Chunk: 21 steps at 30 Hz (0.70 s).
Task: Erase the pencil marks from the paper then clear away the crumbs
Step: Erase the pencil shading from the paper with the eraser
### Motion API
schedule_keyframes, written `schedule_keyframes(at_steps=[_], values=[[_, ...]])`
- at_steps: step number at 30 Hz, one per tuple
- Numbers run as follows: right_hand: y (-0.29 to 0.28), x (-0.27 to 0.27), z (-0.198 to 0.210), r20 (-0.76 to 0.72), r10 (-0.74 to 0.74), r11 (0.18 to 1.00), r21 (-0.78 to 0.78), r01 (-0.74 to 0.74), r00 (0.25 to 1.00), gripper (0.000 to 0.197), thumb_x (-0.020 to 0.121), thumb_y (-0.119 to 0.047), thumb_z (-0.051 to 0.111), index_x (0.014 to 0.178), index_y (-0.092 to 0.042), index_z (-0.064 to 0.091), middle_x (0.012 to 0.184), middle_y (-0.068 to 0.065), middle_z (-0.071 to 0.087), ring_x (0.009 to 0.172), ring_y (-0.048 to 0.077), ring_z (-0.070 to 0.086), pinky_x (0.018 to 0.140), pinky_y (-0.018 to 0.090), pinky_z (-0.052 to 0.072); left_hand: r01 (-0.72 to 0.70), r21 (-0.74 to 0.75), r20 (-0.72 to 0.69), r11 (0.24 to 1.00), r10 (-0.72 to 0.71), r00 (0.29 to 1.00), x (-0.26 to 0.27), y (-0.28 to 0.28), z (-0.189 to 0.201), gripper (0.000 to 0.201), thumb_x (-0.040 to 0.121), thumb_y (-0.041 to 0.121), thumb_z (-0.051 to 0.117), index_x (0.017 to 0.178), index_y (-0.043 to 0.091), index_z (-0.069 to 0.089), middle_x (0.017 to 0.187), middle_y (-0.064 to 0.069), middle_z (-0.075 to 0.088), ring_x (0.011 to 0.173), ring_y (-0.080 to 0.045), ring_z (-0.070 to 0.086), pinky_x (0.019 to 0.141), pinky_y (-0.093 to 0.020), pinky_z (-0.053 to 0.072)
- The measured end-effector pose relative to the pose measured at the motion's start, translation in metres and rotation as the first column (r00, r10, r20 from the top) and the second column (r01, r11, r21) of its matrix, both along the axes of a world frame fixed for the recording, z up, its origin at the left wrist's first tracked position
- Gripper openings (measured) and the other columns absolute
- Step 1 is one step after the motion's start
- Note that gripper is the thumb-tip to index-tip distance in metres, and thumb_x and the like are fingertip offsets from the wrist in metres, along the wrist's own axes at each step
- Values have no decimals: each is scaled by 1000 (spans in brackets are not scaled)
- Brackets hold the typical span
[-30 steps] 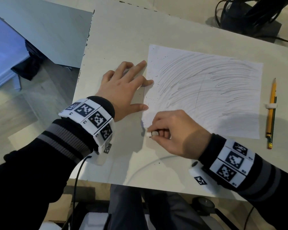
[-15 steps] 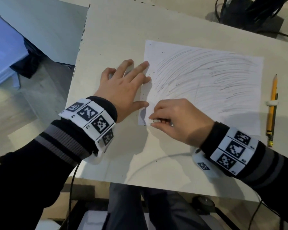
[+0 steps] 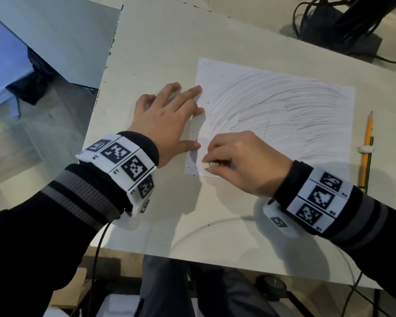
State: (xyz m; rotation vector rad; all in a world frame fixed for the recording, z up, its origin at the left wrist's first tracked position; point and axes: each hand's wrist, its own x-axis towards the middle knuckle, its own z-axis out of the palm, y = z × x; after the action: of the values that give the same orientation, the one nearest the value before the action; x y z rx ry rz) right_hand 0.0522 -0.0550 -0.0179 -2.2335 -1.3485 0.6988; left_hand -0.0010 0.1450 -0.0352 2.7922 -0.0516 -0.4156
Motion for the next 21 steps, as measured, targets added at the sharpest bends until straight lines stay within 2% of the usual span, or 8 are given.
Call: schedule_keyframes(at_steps=[3,7,9,13,18,21], values=[[-3,-1,2,-52,62,997,-50,-64,997,12,85,-18,74,94,-13,78,88,-3,68,71,5,53,71,23,47,0,0,-3,1000,0,1000,0,0,-1,64,87,61,56,140,30,38,163,20,1,150,-15,-1,114,-47,14],[4,5,1,22,-18,1000,19,18,1000,10,86,-17,72,92,-11,77,86,-1,66,72,13,59,69,28,49,-12,-7,-9,1000,12,1000,1,-1,0,64,86,61,56,139,30,38,163,21,1,150,-13,-1,115,-48,15],[0,-2,-2,4,-37,999,35,37,999,10,85,-16,72,91,-10,77,86,-1,66,70,12,58,69,28,49,-11,-5,-4,1000,11,1000,1,1,0,63,86,61,56,138,30,38,163,20,1,150,-14,-1,115,-48,15],[-13,-8,0,-64,26,999,-29,-28,998,11,84,-19,73,92,-13,78,85,-3,66,71,6,53,68,26,48,-4,-15,0,1000,4,1000,1,1,-3,64,86,61,56,138,30,38,163,20,1,150,-14,-1,115,-48,14],[-1,1,-3,36,-54,997,49,52,998,10,85,-16,74,92,-11,78,87,-1,67,71,8,56,70,19,44,-13,-65,17,998,14,1000,-1,3,-5,65,82,62,55,138,31,41,163,20,6,150,-13,1,114,-48,13],[-11,-9,-4,-41,-36,999,24,37,998,11,83,-15,74,92,-11,77,86,-2,66,69,2,49,69,19,45,-6,-78,28,997,8,1000,-2,5,-5,64,82,62,58,136,31,42,162,20,8,150,-13,2,113,-47,13]])
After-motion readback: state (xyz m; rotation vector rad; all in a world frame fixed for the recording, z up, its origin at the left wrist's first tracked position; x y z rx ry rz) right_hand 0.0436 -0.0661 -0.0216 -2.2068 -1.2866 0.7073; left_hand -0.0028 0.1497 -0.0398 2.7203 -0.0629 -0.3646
